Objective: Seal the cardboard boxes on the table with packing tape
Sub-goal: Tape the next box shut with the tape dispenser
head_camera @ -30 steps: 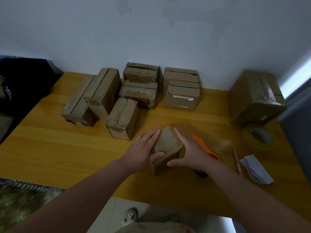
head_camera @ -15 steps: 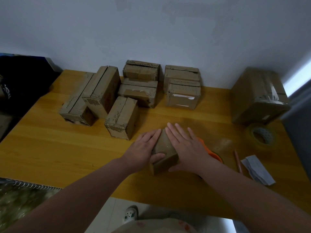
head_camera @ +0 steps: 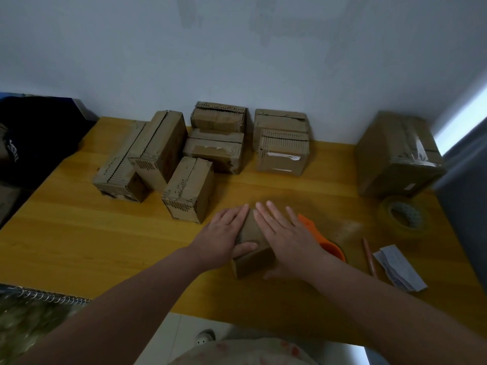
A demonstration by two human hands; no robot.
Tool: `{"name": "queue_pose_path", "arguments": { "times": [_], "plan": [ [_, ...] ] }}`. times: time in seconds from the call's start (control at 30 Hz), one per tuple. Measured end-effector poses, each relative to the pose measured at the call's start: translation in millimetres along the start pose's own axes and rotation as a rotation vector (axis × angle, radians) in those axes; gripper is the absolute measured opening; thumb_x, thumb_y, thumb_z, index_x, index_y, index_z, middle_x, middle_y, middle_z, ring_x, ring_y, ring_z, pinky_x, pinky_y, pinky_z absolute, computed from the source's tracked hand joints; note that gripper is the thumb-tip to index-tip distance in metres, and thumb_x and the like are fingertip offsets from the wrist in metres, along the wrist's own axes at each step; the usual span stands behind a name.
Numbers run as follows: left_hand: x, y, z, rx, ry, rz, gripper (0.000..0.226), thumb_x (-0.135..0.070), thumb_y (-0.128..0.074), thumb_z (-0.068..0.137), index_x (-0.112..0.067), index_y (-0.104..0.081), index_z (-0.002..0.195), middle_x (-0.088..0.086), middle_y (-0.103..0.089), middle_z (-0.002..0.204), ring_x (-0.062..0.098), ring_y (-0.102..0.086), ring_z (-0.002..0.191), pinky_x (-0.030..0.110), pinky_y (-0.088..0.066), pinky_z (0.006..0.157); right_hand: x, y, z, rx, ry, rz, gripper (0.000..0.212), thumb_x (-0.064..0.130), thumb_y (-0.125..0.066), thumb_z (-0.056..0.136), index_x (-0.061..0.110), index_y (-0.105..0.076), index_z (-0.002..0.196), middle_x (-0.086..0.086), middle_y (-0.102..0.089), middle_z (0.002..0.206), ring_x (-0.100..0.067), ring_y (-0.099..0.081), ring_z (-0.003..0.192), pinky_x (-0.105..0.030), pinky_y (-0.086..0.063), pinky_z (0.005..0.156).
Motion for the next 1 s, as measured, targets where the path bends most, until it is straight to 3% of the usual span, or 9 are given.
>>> {"name": "queue_pose_path", "arguments": {
  "times": [0.13,0.3,0.43,0.53,0.6,0.67,0.73,0.83,1.0],
  "plan": [
    [0.5,-0.2,-0.7,0.032,0.024,-0.026,0.126,-0.099,-0.002,0.054,-0.021,0.007,0.153,-0.005,-0.002,0.16,0.021,-0.006,0.144,0.042,-0.019,0.117,7.3,-3.4,-6.4,0.019,0.078,-0.004,0.126,0.065,-0.064,0.077,0.012,0.032,0.139,0.0,0.04,0.146,-0.02,0.036,0.137,-0.046,0.018,0.113],
    [-1.7,-0.6,-1.8,0.105,0.057,0.002,0.13,-0.096,-0.032,0.052,-0.024,0.013,0.152,-0.009,0.005,0.16,0.02,0.002,0.145,0.041,-0.013,0.117,-15.2,3.3,-5.3,0.03,-0.037,0.066,0.125,0.062,-0.066,0.078,0.013,0.027,0.147,0.003,0.037,0.148,-0.018,0.035,0.135,-0.049,0.014,0.116],
    [0.4,-1.5,-1.5,0.081,0.071,0.038,0.126,-0.092,-0.028,0.052,-0.025,0.014,0.152,-0.009,0.004,0.16,0.021,0.003,0.146,0.042,-0.012,0.117,-2.0,-2.7,-5.4,0.045,0.018,0.021,0.123,0.057,-0.068,0.08,0.012,0.025,0.148,0.002,0.039,0.145,-0.018,0.036,0.133,-0.048,0.016,0.115],
    [-2.0,1.5,-0.9,0.057,0.086,0.118,0.125,-0.089,-0.025,0.052,-0.023,0.009,0.153,-0.007,-0.002,0.159,0.02,-0.002,0.145,0.045,-0.012,0.119,1.5,-0.6,-8.2,0.033,0.082,-0.02,0.118,0.055,-0.066,0.082,0.014,0.022,0.149,0.005,0.037,0.145,-0.017,0.035,0.134,-0.045,0.02,0.111],
    [-8.1,9.9,2.0,0.005,0.091,0.163,0.121,-0.085,-0.038,0.058,-0.019,-0.001,0.153,-0.003,-0.015,0.155,0.021,-0.015,0.14,0.043,-0.016,0.117,-7.3,5.0,-8.3,0.021,0.065,0.044,0.112,0.053,-0.065,0.084,0.02,0.018,0.151,0.009,0.033,0.148,-0.015,0.031,0.138,-0.043,0.019,0.112],
    [-8.9,22.5,6.1,-0.068,0.124,0.145,0.111,-0.072,-0.06,0.066,-0.016,-0.015,0.151,0.0,-0.029,0.145,0.021,-0.028,0.13,0.039,-0.026,0.112,-22.8,10.5,-8.3,-0.028,-0.037,0.197,0.107,0.054,-0.065,0.084,0.023,0.011,0.153,0.01,0.021,0.158,-0.015,0.019,0.146,-0.039,0.012,0.115],
    [-1.0,33.7,9.1,-0.115,0.183,0.062,0.105,-0.061,-0.07,0.066,-0.015,-0.023,0.147,0.001,-0.034,0.139,0.021,-0.033,0.123,0.036,-0.035,0.105,-42.5,13.4,-11.6,-0.133,-0.202,0.378,0.099,0.049,-0.068,0.083,0.023,-0.004,0.155,0.007,-0.005,0.162,-0.017,-0.005,0.148,-0.035,-0.009,0.118],
    [20.8,48.0,7.1,-0.179,0.305,-0.209,0.104,-0.042,-0.079,0.065,-0.014,-0.022,0.146,0.003,-0.031,0.137,0.023,-0.032,0.124,0.037,-0.038,0.1,-72.0,6.5,-22.7,-0.246,-0.471,0.477,0.066,0.038,-0.069,0.086,0.022,-0.034,0.14,0.0,-0.043,0.141,-0.021,-0.044,0.127,-0.033,-0.042,0.097],
    [41.1,42.2,5.8,-0.101,0.333,-0.755,0.102,-0.016,-0.078,0.06,-0.022,-0.022,0.145,0.0,-0.036,0.132,0.022,-0.039,0.122,0.036,-0.045,0.092,-84.0,-46.9,-32.9,0.146,-0.716,0.458,0.048,0.035,-0.061,0.089,0.014,-0.04,0.127,-0.008,-0.06,0.108,-0.029,-0.061,0.099,-0.036,-0.047,0.071]
  ]
}}
Point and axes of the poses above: each hand's wrist, its own z-axis towards the middle knuckle, its own y-axis out of the back of the hand, x = y × z, the point moved 9 cm from there along z, towards the middle knuckle
